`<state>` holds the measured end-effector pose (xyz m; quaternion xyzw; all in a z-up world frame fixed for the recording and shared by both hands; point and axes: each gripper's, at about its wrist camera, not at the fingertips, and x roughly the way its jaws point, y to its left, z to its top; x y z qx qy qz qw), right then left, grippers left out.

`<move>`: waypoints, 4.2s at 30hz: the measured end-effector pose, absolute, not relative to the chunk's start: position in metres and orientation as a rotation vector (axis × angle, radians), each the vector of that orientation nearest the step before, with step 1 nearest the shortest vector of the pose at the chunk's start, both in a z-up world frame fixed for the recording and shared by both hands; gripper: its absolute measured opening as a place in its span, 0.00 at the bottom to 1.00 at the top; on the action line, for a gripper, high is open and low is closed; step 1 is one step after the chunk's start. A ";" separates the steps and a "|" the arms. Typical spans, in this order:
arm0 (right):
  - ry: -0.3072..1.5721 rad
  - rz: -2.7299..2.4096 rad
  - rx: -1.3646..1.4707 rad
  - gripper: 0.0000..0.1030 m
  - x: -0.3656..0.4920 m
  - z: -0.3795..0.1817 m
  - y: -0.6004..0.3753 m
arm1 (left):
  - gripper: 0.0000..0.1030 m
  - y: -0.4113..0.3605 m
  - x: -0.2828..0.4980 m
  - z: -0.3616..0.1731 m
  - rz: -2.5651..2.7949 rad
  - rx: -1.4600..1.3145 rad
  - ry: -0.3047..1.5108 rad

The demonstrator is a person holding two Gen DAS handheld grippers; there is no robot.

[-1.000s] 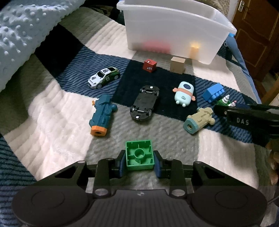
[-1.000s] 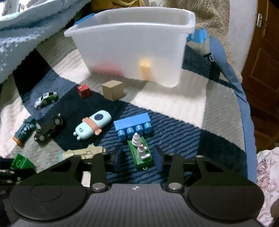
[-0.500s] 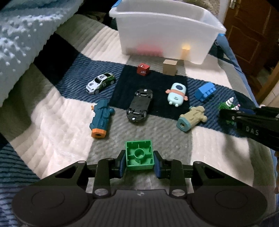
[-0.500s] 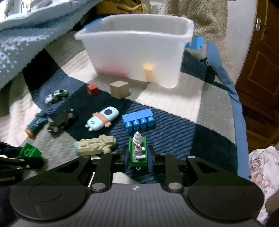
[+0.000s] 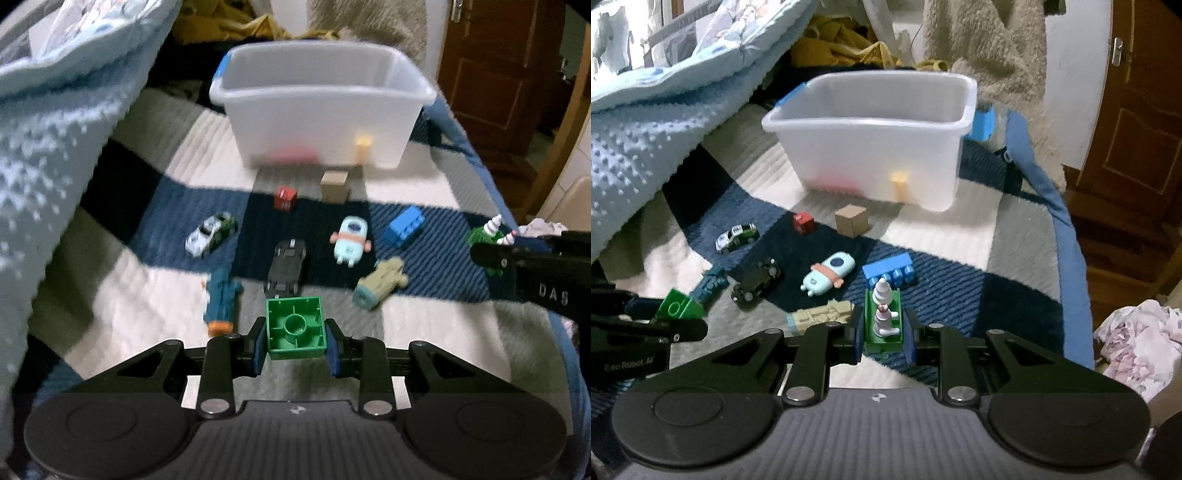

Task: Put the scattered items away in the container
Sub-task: 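Carry the green brick and green figure toy over the bin, then open both tools to drop the green toys into the bin, then grasp the teal toy gun with the left tool while the right tool grasps the beige toy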

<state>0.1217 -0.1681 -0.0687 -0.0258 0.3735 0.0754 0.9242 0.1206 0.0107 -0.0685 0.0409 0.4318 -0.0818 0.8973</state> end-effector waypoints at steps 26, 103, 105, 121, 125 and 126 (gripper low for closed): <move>0.528 0.121 0.007 0.23 0.254 0.017 -0.164 | 0.34 -0.028 0.293 0.028 -0.181 0.113 0.686; 0.785 0.100 0.005 0.58 0.137 -0.114 -0.120 | 0.55 0.068 0.185 -0.127 -0.059 0.021 0.975; 0.787 0.096 0.003 0.58 0.137 -0.115 -0.120 | 0.53 0.067 0.189 -0.130 -0.058 0.027 0.991; 0.787 0.066 -0.008 0.58 0.148 -0.116 -0.107 | 0.29 0.067 0.185 -0.130 -0.104 0.037 0.979; 0.830 0.018 0.020 0.58 0.157 -0.125 -0.104 | 0.29 0.064 0.183 -0.129 -0.125 0.036 0.978; 0.840 0.003 0.039 0.58 0.160 -0.128 -0.105 | 0.29 0.064 0.182 -0.130 -0.127 0.035 0.980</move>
